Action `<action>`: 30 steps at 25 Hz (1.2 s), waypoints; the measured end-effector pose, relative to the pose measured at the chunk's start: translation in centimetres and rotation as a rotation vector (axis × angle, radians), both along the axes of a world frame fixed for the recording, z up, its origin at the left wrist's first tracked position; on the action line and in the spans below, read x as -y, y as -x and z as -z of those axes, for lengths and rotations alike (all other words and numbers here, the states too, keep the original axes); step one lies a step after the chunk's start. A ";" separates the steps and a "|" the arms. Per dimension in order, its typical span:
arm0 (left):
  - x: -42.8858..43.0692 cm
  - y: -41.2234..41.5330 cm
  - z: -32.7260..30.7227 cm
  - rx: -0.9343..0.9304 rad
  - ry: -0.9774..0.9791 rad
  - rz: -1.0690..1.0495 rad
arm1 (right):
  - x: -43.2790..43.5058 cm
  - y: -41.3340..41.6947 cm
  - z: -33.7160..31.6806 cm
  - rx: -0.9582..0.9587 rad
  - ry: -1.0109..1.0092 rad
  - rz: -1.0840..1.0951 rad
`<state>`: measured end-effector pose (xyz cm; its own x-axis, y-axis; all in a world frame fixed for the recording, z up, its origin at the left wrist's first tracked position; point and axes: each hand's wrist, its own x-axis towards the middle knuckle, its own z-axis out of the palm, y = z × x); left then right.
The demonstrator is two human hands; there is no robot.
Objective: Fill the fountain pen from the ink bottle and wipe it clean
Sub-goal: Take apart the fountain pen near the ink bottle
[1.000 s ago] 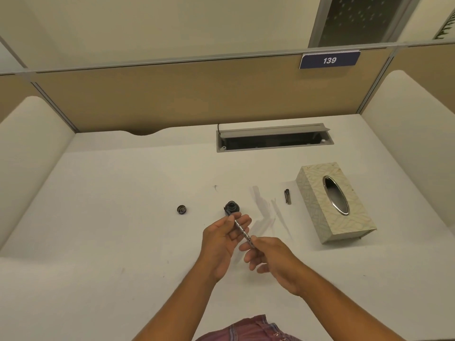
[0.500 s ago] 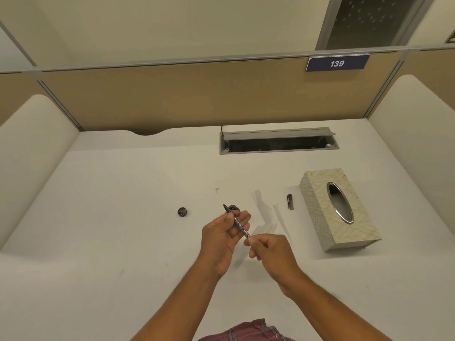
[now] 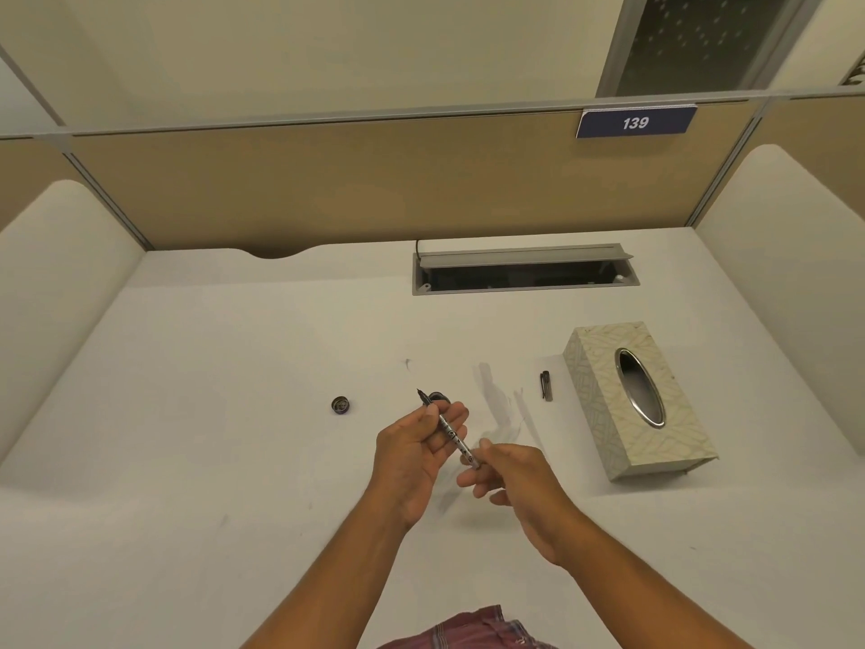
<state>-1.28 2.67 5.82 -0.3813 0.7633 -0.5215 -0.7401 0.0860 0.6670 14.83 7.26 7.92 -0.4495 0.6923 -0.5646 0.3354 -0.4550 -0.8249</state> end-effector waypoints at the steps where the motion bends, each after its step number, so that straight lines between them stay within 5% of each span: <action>1: 0.0 0.0 -0.1 0.001 -0.001 0.002 | 0.0 -0.1 0.0 -0.011 0.004 -0.001; 30: -0.6 -0.3 -0.7 0.022 -0.022 0.037 | -0.7 0.3 0.0 -0.043 -0.044 0.076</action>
